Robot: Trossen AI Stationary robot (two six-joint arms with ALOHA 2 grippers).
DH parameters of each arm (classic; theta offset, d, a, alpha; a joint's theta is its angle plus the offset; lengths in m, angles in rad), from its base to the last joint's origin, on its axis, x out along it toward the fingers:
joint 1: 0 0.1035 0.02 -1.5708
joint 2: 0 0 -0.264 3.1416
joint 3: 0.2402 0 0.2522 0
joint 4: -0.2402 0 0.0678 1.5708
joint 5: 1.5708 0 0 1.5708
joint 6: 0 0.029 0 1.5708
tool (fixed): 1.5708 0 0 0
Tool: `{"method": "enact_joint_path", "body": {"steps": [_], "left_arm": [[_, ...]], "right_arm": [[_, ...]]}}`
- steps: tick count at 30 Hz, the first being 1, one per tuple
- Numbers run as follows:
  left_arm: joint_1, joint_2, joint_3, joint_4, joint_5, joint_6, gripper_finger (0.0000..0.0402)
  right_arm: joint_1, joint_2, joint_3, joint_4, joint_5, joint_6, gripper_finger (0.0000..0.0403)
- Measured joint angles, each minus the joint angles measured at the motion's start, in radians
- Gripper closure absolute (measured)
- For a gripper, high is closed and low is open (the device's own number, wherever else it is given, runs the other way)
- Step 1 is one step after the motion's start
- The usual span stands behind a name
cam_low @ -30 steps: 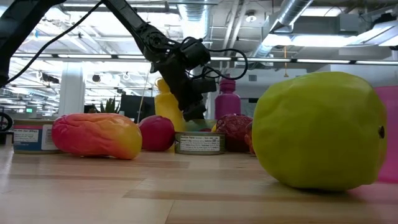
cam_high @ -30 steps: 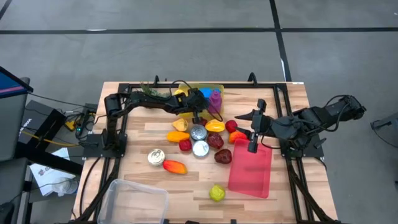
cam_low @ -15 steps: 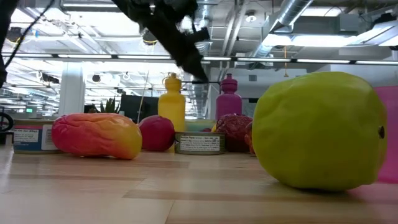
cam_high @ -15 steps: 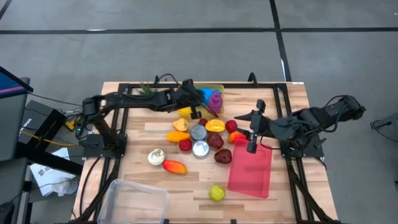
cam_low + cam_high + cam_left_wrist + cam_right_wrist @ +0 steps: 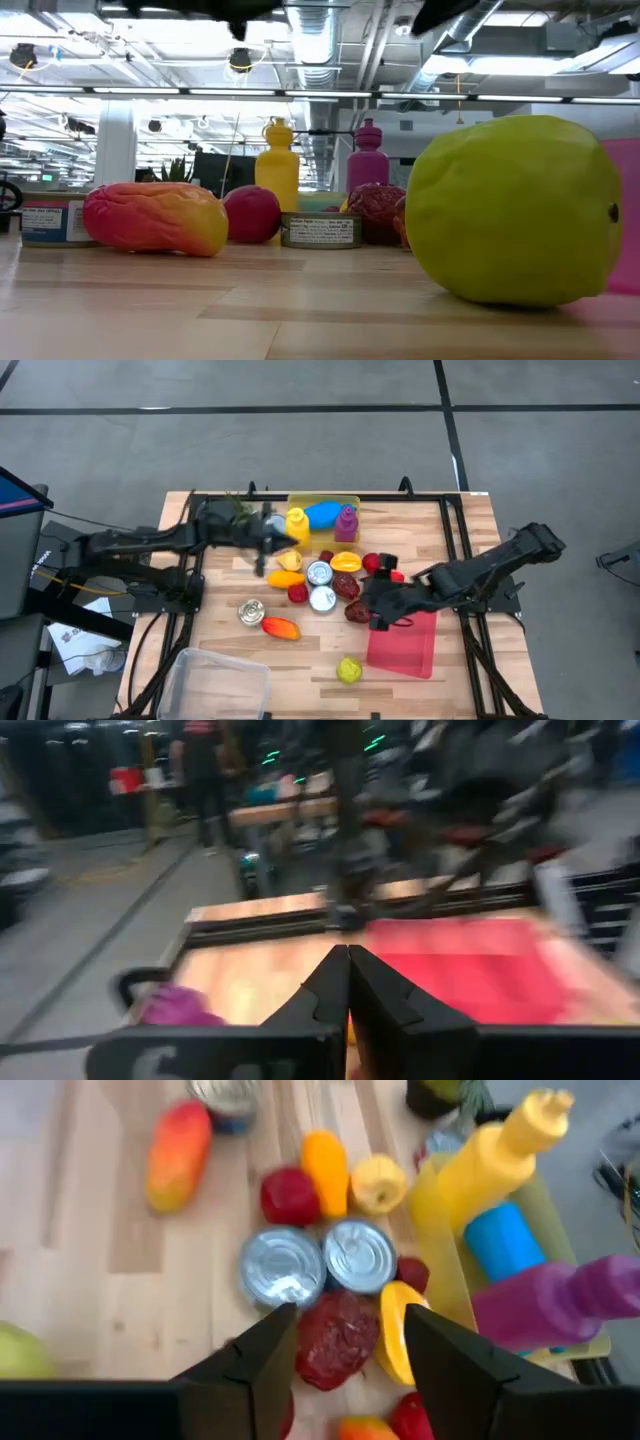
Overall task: Pick & Place Food Item
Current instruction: Put the top red apple into the white bin
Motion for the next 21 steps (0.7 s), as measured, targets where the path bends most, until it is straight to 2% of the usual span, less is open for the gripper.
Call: {"method": "enact_joint_path", "body": {"steps": [2,5,11,16,21], "left_arm": [[-0.024,-0.092,-0.082,0.017,0.018,-0.049,0.0382],[-0.08,-0.211,-0.171,0.025,0.023,-0.088,0.0342],[-0.226,-0.392,-0.296,0.027,0.023,-0.09,0.0214],[-0.308,-0.488,-0.373,0.03,0.021,-0.088,0.0112],[-0.325,-0.531,-0.388,0.039,0.016,-0.081,0.0063]], "right_arm": [[-0.022,0.049,0.0,0.005,-0.002,0.003,0.0206],[-0.071,0.104,0.0,0.023,-0.06,0.019,0.0168],[-0.177,0.174,0.001,0.081,-0.251,0.095,0.0107],[-0.261,0.217,0.001,0.046,-0.343,0.149,0.0079],[-0.355,0.26,0.004,0.037,-0.413,0.157,0.0061]]}}
